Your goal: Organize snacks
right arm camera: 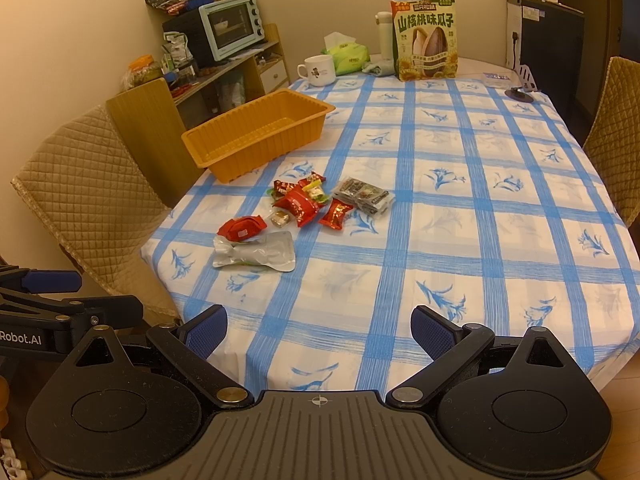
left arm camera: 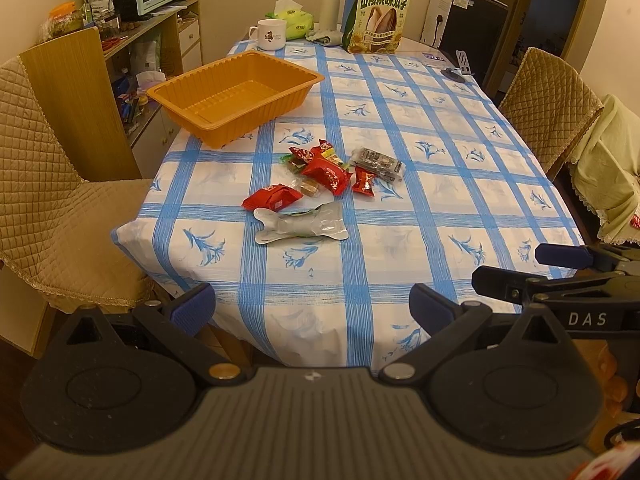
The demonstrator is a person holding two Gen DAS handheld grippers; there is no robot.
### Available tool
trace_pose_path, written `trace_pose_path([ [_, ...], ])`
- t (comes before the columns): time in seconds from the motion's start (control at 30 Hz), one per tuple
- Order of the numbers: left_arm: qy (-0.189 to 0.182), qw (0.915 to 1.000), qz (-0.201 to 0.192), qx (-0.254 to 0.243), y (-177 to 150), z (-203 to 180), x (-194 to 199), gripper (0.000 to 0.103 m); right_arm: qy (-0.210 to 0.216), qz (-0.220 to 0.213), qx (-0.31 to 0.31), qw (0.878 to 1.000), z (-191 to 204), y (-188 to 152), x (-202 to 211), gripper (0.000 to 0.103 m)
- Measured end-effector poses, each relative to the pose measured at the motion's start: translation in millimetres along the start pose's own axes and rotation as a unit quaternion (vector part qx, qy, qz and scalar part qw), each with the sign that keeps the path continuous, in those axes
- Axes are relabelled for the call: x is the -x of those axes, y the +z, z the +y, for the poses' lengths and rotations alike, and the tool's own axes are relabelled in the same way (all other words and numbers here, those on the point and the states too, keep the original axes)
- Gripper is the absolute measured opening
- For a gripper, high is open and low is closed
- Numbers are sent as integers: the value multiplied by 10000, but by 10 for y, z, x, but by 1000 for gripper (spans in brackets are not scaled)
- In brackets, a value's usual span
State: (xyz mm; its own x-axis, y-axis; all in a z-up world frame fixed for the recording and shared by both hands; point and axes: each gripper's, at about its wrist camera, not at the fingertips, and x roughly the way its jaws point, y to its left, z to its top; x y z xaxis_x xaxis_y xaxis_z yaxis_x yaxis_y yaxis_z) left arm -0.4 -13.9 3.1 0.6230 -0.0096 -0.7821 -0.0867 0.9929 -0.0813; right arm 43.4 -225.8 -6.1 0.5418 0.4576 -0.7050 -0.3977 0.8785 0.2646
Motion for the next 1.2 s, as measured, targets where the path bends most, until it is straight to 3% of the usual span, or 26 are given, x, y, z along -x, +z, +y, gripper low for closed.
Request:
trace_pose_path([
  [1.2, 14, 10000, -6, -4, 10, -9, -23, 103, 18, 35, -10, 10000, -29, 14, -102, 98],
])
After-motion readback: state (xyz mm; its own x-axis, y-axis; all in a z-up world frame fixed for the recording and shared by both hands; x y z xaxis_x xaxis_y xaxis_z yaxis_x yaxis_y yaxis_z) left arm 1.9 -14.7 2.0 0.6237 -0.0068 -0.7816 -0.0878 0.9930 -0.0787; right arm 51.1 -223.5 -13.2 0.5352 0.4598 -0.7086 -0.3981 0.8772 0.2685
